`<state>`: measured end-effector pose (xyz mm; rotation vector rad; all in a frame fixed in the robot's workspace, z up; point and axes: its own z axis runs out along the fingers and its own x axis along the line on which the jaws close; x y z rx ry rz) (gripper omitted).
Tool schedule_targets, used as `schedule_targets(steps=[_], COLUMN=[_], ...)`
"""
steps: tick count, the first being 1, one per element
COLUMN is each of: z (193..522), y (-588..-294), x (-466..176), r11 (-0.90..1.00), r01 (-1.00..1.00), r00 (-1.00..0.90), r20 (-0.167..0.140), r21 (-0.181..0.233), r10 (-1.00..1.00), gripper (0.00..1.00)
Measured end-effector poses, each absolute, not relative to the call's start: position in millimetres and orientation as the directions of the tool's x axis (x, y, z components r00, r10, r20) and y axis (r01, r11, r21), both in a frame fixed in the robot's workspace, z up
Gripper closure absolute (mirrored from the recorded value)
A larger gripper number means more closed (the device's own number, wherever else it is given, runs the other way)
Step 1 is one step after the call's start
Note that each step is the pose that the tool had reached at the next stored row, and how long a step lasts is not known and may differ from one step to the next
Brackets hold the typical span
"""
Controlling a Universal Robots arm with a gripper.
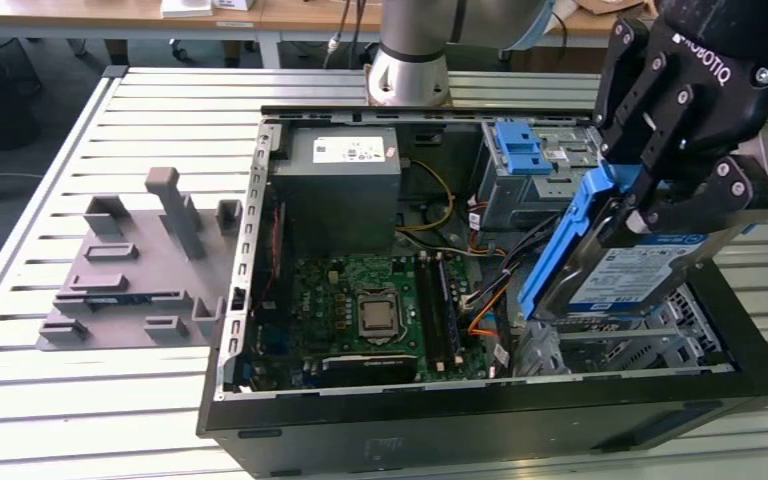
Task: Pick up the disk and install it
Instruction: 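Insert the disk into the insertion slot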
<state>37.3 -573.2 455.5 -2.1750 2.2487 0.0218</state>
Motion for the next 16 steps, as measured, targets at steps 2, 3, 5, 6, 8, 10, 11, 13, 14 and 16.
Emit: schedule_targets(steps=[2,3,5,6,8,10,11,13,14,16], z=[455,455,454,454,453,453,453,453,453,453], y=[-573,-573,-573,-573,-573,-573,-573,-573,-573,-573], x=[40,42,45,47,50,51,51,51,51,52], r11=[0.033,0.033,0.033,0.033,0.033,0.033,0.033,0.033,0.033,0.033], r01=[-0.999,-0.999,-0.999,-0.999,-0.999,-0.999,-0.999,-0.999,-0.999,-0.999], r00=[-0.033,-0.033,-0.033,-0.033,-0.033,-0.033,-0.033,-0.033,-0.033,-0.033], r20=[-0.019,-0.019,-0.019,-0.019,-0.019,-0.019,-0.019,-0.019,-0.019,-0.019], r21=[0.001,0.001,0.001,0.001,0.001,0.001,0.001,0.001,0.001,0.001], r10=[-0.999,-0.999,-0.999,-0.999,-0.999,-0.999,-0.999,-0.999,-0.999,-0.999], gripper=[0.64,0.64,0.64,0.64,0.64,0.64,0.64,0.64,0.64,0.64])
